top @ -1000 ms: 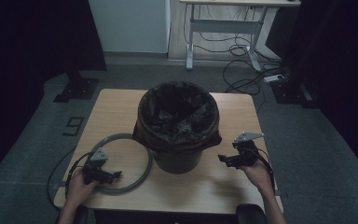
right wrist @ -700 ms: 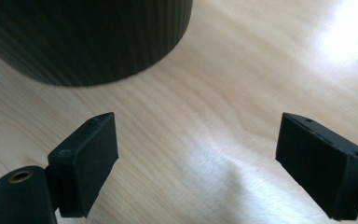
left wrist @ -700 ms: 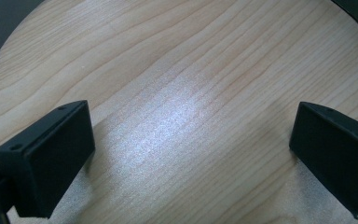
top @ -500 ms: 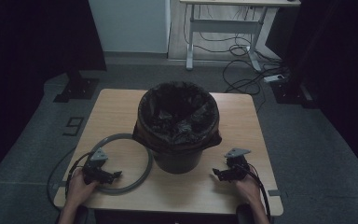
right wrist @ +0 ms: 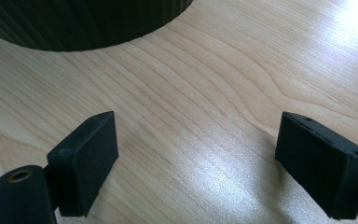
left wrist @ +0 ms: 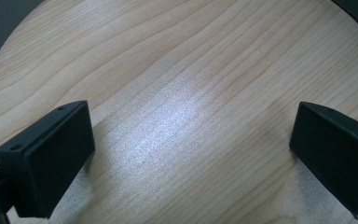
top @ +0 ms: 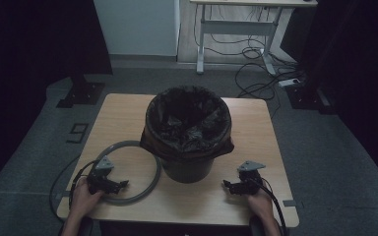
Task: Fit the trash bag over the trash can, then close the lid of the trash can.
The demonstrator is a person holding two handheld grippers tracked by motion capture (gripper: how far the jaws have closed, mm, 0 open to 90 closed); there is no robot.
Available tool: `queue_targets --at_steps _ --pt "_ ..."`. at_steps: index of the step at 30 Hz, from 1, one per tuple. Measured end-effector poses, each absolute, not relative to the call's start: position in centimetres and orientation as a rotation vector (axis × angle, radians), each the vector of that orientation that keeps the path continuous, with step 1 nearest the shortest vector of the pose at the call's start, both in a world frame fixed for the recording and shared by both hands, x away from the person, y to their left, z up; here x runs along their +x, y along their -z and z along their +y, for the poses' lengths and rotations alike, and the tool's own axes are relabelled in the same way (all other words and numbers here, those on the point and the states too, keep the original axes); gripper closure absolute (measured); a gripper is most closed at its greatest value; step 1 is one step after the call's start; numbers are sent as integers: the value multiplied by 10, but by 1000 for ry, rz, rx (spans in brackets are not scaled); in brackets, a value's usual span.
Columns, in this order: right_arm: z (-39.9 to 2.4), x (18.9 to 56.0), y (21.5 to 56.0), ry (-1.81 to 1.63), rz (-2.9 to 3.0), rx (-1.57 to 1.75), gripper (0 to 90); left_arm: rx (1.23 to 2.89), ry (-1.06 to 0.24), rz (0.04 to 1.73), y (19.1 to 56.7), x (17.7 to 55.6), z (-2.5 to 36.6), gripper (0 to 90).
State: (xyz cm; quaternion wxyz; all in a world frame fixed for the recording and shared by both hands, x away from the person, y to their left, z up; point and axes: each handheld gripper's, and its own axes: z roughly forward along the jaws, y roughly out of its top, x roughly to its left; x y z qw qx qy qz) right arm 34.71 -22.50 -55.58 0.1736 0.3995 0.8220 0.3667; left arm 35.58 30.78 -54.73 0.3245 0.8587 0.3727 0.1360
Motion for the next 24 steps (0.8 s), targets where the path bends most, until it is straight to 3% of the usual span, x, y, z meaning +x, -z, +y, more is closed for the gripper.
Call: queue_targets --at_steps 9,24 --pt "-225 347 556 -1040 2331 1133 121 2223 -262 970 544 359 312 0" --pt "-225 346 556 -1040 2329 1135 121 2210 -397 992 525 363 319 0"
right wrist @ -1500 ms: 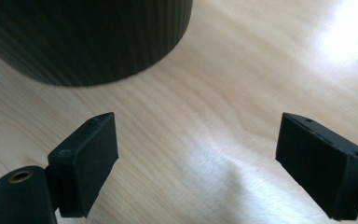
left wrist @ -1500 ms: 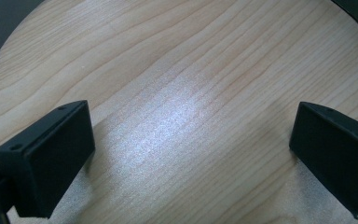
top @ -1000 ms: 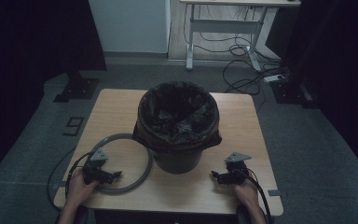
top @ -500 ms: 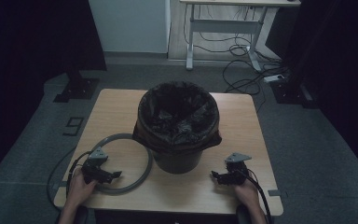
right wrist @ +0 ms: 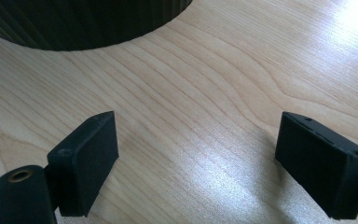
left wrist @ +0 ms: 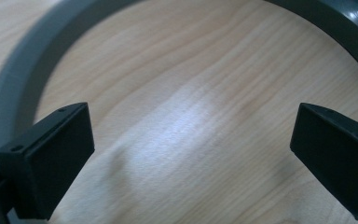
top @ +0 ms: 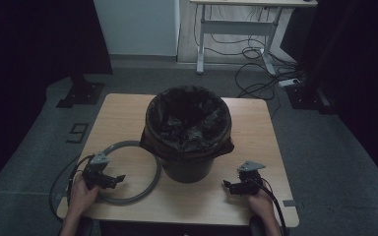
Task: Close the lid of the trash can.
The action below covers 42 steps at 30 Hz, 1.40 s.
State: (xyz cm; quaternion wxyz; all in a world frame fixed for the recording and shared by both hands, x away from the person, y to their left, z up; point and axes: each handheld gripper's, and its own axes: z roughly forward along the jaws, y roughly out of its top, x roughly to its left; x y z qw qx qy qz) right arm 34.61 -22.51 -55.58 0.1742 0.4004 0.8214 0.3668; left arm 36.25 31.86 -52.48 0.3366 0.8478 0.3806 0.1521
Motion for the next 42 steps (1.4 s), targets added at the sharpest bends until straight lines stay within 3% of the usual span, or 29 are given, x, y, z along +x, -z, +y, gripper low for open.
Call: queue_targets --at_steps 12,24,42 --pt "-225 346 556 -1039 2327 1137 121 2189 -400 1092 514 384 339 0" --pt "-225 346 556 -1039 2327 1137 121 2173 -363 1180 535 404 359 0" --pt "-225 345 556 -1037 2324 1141 122 2166 -431 1161 546 404 358 17"
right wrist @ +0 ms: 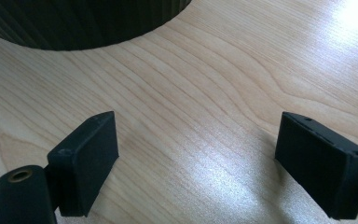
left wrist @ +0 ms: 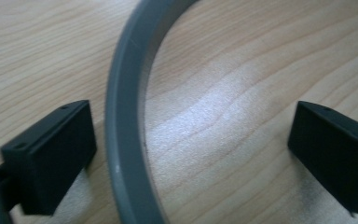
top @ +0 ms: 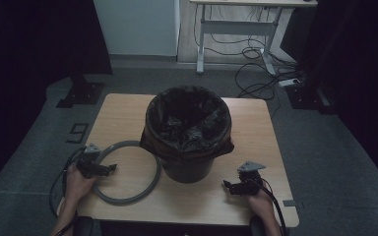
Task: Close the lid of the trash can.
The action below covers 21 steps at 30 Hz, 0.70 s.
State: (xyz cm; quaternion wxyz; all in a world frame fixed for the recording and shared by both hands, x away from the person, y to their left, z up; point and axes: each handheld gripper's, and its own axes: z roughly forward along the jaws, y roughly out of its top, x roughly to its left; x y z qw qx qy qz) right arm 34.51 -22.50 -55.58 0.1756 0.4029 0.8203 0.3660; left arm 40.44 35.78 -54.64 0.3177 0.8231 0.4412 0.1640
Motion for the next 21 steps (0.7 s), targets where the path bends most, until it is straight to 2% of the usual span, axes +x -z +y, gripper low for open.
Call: queue_targets --at_steps 1,6,8,18,21 --pt "-225 345 556 -1037 2324 1141 122 2146 -449 1172 546 404 360 44" --pt "-225 345 556 -1037 2324 1141 121 2062 -505 1237 544 404 370 382" --pt "-225 345 556 -1037 2324 1142 122 2053 -513 1247 544 404 372 457" --pt "-225 345 556 -1037 2324 1141 121 2031 -520 1274 543 405 376 719" --pt "-225 345 556 -1037 2324 1141 122 2023 -511 1279 543 405 377 752"
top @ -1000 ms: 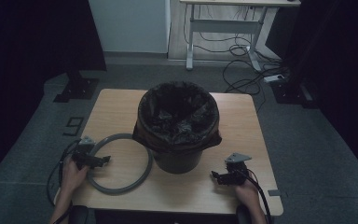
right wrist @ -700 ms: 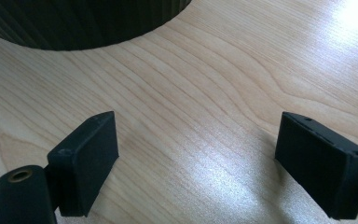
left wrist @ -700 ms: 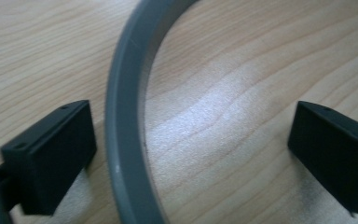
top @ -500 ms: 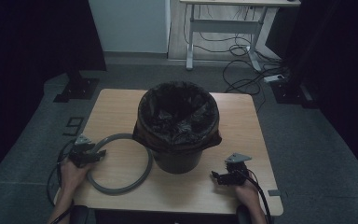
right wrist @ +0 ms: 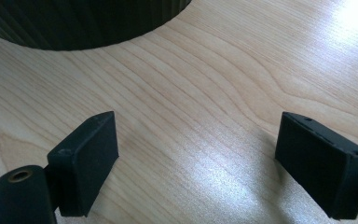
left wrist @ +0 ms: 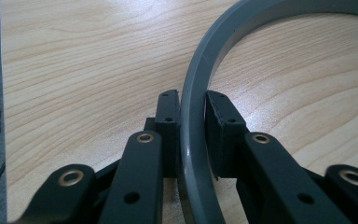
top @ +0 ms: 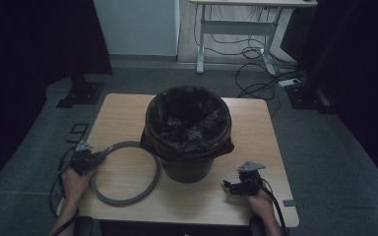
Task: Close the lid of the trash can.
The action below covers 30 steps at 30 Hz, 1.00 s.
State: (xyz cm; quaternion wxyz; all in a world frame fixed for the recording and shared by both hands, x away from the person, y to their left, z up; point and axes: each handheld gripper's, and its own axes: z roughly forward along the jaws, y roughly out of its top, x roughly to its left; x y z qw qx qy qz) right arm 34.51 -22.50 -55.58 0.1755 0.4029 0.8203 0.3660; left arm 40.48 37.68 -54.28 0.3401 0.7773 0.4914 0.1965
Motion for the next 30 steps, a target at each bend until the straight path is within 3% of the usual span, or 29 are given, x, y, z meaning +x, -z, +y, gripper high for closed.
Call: queue_targets --at_steps 30 --pt "-225 345 556 -1037 2324 1142 121 1923 -240 1367 518 408 406 785"
